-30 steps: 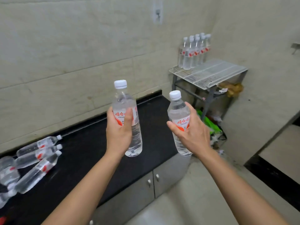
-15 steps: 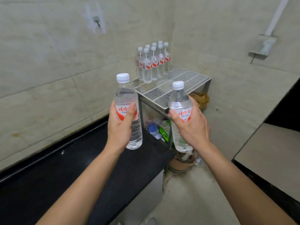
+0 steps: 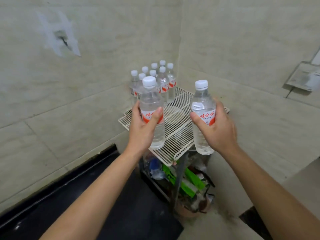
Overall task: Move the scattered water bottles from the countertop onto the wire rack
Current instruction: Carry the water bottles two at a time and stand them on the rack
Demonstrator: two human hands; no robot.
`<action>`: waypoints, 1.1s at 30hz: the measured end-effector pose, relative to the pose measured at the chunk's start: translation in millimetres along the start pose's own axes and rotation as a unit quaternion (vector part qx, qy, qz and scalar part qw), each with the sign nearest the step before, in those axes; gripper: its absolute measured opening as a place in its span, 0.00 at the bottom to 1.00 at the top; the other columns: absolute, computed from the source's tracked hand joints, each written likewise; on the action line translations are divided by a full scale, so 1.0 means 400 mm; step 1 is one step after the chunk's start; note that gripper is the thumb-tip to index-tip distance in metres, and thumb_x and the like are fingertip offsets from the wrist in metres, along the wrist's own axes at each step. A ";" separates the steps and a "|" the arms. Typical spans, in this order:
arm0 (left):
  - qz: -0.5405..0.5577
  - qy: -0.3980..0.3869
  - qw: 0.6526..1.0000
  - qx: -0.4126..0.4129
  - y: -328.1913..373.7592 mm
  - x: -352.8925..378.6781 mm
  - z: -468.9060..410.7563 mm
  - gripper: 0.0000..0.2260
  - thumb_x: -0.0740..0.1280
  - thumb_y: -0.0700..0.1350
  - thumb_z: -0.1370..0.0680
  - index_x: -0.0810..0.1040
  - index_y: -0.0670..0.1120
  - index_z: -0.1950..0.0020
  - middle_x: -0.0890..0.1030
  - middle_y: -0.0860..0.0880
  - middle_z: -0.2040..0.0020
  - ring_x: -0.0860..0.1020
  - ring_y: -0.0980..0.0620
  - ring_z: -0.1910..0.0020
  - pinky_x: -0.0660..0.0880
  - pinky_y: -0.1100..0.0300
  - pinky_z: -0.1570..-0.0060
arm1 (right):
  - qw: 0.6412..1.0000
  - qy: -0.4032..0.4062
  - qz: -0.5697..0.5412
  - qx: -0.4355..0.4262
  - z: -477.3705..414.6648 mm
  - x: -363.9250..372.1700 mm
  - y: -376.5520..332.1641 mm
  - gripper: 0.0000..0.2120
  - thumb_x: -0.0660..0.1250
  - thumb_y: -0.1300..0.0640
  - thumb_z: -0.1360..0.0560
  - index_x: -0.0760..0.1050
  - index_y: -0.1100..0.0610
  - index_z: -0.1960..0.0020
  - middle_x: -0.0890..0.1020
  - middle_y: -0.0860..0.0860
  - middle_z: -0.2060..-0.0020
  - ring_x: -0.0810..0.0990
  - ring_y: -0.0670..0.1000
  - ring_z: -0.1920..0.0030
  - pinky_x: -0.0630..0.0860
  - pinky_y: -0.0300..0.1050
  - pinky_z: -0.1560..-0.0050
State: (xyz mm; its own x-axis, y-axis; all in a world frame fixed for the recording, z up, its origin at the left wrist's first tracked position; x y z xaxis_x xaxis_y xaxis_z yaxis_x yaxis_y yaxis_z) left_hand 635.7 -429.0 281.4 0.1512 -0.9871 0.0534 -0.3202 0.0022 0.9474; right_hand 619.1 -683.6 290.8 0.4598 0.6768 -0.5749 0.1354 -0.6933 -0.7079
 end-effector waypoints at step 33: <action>-0.170 0.232 0.955 -0.072 -0.302 0.129 -0.378 0.18 0.70 0.49 0.22 0.76 0.48 0.34 0.83 0.52 0.42 0.82 0.59 0.45 0.77 0.70 0.54 | 0.896 -0.378 -0.202 -0.115 -0.643 0.570 0.187 0.42 0.72 0.26 0.34 0.65 0.40 0.25 0.80 0.41 0.38 0.81 0.42 0.41 0.79 0.52 0.38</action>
State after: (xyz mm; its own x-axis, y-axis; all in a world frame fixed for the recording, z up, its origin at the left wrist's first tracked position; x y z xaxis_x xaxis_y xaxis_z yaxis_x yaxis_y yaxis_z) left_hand 823.8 -455.7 217.3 0.6318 -0.7579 -0.1624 -0.0524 -0.2509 0.9666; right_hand 959.6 -644.8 212.3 -0.3814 0.7986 -0.4656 0.3742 -0.3272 -0.8677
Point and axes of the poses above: each hand's wrist, its own z-axis away from the middle knuckle, its own x-axis out of the palm, y = z × x, the point moved 9 cm from there along -z, towards the middle knuckle
